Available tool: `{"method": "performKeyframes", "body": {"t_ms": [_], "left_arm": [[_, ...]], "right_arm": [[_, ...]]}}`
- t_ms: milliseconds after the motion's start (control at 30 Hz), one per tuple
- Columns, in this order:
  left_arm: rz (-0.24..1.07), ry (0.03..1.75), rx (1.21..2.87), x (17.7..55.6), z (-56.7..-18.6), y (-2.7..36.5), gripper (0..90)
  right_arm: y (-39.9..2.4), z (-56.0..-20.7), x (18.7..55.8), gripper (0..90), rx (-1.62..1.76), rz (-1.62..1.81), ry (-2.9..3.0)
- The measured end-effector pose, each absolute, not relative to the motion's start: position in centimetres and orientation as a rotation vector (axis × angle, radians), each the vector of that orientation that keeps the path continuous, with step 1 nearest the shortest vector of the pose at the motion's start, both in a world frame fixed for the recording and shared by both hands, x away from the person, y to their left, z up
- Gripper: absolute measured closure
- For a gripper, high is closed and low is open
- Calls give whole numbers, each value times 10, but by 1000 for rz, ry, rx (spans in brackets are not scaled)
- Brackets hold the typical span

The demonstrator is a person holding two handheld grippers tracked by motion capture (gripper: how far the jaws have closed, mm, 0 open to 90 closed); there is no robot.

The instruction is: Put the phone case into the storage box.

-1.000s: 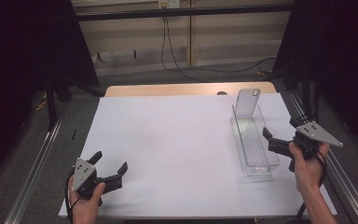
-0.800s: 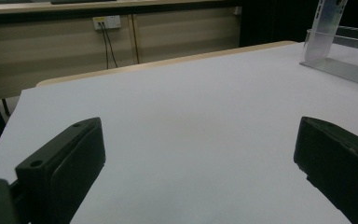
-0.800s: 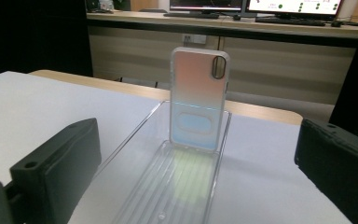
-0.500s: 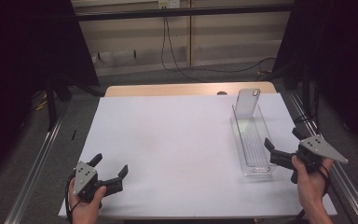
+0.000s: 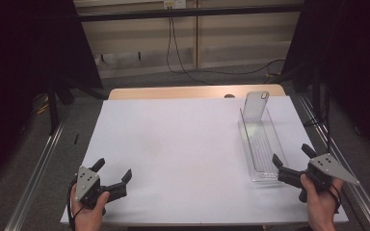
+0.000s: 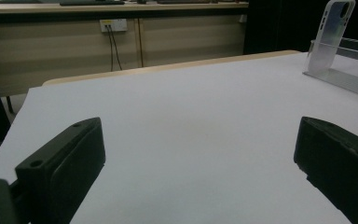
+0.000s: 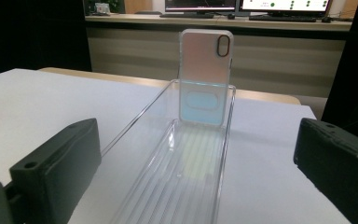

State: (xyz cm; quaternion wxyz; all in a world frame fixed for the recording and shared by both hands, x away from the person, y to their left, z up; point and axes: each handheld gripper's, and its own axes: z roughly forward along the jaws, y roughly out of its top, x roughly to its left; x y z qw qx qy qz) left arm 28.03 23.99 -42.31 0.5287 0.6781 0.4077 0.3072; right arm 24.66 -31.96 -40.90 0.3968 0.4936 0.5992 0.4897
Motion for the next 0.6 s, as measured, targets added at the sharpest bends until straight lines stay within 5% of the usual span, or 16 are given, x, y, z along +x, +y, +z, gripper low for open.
{"method": "performKeyframes", "body": {"t_ms": [600], "left_arm": [[745,980,1635,273,-425,241,19]], "right_arm": [[-316,-429,222,0,1293,1224,1466]]}}
